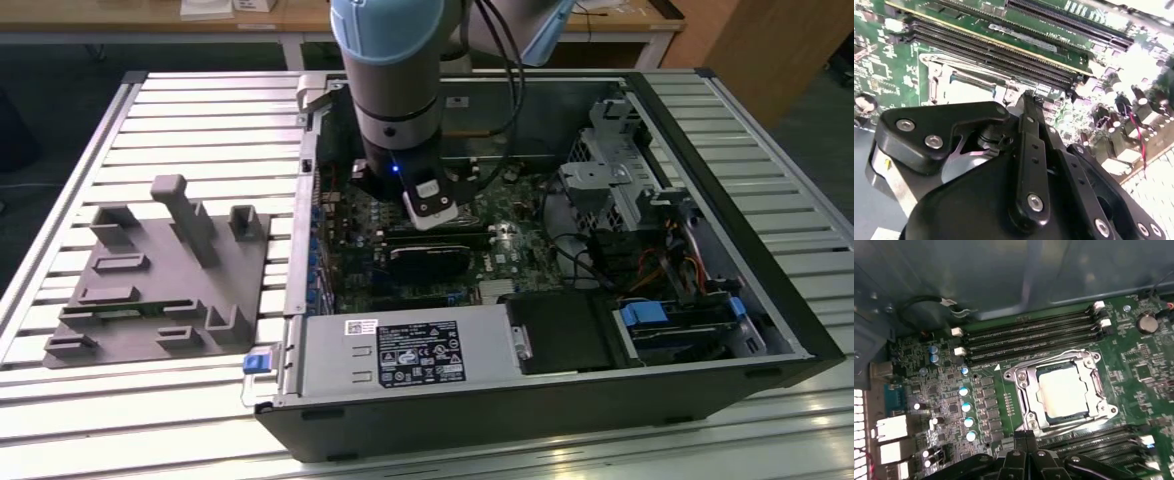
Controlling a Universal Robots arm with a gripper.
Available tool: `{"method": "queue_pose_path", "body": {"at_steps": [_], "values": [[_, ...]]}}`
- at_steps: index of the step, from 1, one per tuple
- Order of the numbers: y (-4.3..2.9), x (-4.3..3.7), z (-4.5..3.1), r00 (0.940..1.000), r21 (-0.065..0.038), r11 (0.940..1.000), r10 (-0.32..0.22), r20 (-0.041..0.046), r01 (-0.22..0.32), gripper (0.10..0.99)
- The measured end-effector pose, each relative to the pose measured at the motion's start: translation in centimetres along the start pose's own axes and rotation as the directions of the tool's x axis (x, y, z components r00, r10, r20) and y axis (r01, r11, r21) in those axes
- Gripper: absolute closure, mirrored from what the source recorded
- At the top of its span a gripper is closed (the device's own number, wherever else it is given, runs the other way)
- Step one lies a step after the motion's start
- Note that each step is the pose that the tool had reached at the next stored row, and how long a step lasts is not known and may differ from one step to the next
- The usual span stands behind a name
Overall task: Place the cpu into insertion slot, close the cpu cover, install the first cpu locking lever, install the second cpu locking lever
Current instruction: 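Install the second cpu locking lever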
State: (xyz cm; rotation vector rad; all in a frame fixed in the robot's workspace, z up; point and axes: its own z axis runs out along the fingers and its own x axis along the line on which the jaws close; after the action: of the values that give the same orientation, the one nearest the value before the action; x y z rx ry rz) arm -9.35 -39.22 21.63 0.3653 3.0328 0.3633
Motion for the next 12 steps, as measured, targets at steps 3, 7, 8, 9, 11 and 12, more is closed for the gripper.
{"method": "queue_pose_path", "body": {"at_steps": [3, 7, 8, 9, 11, 12], "values": [[0.07, -0.18, -0.12, 0.9999, 0.024, 0.9997, 0.009, 0.0078, -0.009, 0.98], [0.18, -0.65, -0.07, 0.9997, 0.042, 0.9989, 0.02, 0.0146, -0.021, 0.98], [0.24, -0.86, -0.05, 0.9996, 0.045, 0.9988, 0.021, 0.0155, -0.022, 0.98], [0.32, -1.07, -0.02, 0.9996, 0.046, 0.9987, 0.022, 0.0161, -0.023, 0.98], [0.65, -1.47, 0.09, 0.9996, 0.046, 0.9987, 0.023, 0.0162, -0.024, 0.98], [0.89, -1.61, 0.16, 0.9996, 0.046, 0.9986, 0.023, 0.0163, -0.024, 0.98]]}}
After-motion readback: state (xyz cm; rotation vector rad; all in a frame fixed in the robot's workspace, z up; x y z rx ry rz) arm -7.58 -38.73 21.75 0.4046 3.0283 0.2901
